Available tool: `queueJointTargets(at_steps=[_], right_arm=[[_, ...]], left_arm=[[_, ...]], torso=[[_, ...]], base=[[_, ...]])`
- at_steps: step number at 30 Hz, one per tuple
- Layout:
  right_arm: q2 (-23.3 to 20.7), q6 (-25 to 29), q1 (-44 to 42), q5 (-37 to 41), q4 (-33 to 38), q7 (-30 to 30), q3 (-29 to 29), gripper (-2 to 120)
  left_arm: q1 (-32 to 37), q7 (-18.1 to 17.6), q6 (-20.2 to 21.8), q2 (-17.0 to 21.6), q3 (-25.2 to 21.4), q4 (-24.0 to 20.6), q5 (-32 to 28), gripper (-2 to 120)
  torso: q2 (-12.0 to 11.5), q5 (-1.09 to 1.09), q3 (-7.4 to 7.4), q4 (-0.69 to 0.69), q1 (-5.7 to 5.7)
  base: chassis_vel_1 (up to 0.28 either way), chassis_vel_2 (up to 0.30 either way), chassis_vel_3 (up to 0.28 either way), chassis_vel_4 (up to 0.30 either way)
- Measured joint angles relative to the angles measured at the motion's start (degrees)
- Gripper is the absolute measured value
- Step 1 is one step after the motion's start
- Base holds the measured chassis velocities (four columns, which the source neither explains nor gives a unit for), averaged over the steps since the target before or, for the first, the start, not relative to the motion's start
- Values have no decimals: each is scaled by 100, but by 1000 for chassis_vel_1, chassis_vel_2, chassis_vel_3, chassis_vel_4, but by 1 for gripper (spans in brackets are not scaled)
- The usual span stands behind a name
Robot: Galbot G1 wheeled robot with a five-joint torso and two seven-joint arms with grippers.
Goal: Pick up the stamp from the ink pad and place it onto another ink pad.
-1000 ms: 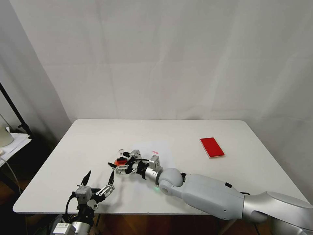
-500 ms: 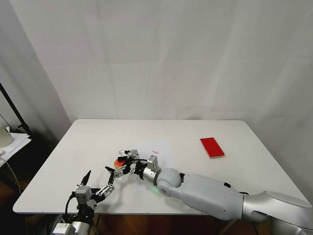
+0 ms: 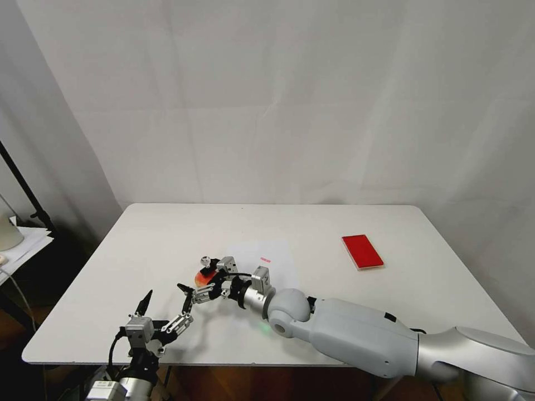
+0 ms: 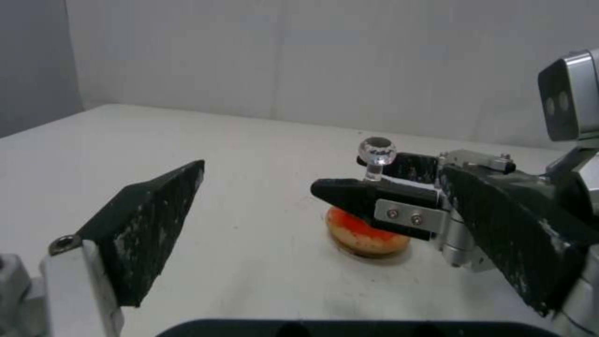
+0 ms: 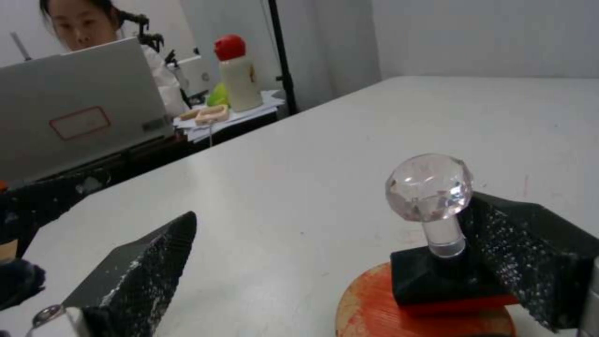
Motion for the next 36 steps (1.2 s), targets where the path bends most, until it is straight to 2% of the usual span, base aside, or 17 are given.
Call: queueJointTargets(at_steps=[27, 31, 36], right_arm=[[-124, 13, -88, 10, 14, 16, 156, 100], [-250, 13, -57, 15, 81, 37, 181, 100], [-711, 11, -3, 22, 389, 121, 249, 100]], left_arm=[[2, 8, 14, 0, 8, 0, -1, 100], [1, 8, 13, 0, 8, 0, 0, 100], [1, 7, 14, 0, 6, 0, 0, 100]], torso=[[0, 0, 0, 0, 0], [0, 0, 0, 0, 0], [0, 1, 0, 0, 0]], base=[[0, 0, 0, 0], [0, 0, 0, 0], [0, 0, 0, 0]])
